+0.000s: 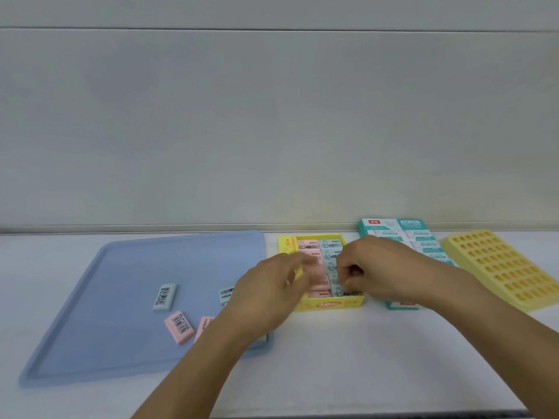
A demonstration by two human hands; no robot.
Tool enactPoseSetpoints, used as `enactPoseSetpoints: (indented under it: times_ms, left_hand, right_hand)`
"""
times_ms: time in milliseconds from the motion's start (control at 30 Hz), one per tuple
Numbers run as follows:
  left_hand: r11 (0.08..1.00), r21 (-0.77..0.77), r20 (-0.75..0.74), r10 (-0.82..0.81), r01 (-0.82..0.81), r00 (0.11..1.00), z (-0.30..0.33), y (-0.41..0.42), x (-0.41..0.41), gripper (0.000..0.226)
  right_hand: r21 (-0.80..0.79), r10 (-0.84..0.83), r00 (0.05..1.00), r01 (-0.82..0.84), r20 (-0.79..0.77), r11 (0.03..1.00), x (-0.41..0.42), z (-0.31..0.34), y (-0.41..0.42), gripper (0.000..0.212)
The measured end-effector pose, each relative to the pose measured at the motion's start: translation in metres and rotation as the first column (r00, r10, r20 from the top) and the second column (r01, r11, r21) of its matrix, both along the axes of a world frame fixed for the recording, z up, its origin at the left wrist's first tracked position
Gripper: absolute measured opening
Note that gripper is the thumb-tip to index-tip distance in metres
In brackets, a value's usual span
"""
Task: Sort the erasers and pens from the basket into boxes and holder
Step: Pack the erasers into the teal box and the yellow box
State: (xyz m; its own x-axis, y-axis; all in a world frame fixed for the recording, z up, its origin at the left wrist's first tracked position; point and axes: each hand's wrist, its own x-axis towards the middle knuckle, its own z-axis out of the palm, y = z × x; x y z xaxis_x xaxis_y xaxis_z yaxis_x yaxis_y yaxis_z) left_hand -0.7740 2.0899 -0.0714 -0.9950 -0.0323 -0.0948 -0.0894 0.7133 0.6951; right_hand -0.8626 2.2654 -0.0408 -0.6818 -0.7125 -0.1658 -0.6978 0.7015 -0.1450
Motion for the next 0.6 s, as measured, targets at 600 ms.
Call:
enactPoseSetpoints:
  times_ms: [600]
  left_hand:
    - [0.44,0.894,0.016,0.165,-0.088,0.986,0.013,-0.003,0.005,0.029]
  right_hand:
    - [-0.761,0.086,0.818,0.483,0.568,0.434,0.034,-0.001,-0.013,0.009]
